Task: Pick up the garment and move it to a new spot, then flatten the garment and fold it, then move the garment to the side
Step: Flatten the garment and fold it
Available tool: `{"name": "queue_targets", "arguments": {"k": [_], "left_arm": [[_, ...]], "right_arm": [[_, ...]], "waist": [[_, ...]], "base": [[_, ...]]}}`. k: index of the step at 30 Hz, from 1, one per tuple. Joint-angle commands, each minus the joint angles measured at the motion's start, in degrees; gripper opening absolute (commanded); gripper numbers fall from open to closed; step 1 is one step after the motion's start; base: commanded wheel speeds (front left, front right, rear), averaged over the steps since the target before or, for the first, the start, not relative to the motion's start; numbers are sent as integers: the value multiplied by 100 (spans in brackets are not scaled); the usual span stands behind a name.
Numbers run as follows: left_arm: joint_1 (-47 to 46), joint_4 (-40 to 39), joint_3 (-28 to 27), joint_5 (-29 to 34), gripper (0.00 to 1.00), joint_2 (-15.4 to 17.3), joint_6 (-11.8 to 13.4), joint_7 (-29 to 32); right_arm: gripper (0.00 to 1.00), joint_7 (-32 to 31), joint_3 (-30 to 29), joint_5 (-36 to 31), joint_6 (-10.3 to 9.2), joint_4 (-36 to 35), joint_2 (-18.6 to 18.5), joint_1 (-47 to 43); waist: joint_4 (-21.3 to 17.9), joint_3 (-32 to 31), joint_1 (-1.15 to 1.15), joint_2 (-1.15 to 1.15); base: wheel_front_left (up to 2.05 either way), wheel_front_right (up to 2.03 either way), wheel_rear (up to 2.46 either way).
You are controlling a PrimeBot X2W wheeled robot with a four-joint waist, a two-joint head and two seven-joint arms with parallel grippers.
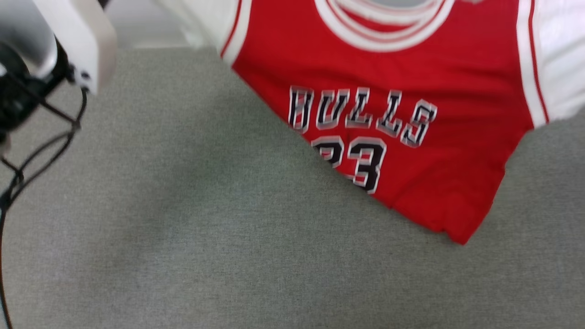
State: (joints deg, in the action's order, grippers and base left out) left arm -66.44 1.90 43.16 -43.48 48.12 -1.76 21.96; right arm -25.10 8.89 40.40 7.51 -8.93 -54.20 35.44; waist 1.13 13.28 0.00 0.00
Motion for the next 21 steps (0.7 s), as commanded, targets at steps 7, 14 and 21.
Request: {"name": "queue_targets", "arguments": {"k": [7, 14, 21], "left_arm": [[-1521, 845, -231, 490, 0, -511, -105, -187], [-2696, 1573, -419, 726, 0, -815, -225, -414], [-3800, 2448, -529, 902, 0, -1112, -353, -800]], "right_arm": [[0, -142, 966, -383, -5, 901, 369, 2571], [0, -102, 1658, -795, -4, 1848, 842, 4504], [0, 180, 2201, -1115, -5, 2955, 1302, 6237]], "waist": [[192, 684, 0, 0], [239, 1115, 0, 0], [327, 1412, 0, 0]], "base": [[0, 0, 0], [0, 0, 0], [0, 0, 0]]}}
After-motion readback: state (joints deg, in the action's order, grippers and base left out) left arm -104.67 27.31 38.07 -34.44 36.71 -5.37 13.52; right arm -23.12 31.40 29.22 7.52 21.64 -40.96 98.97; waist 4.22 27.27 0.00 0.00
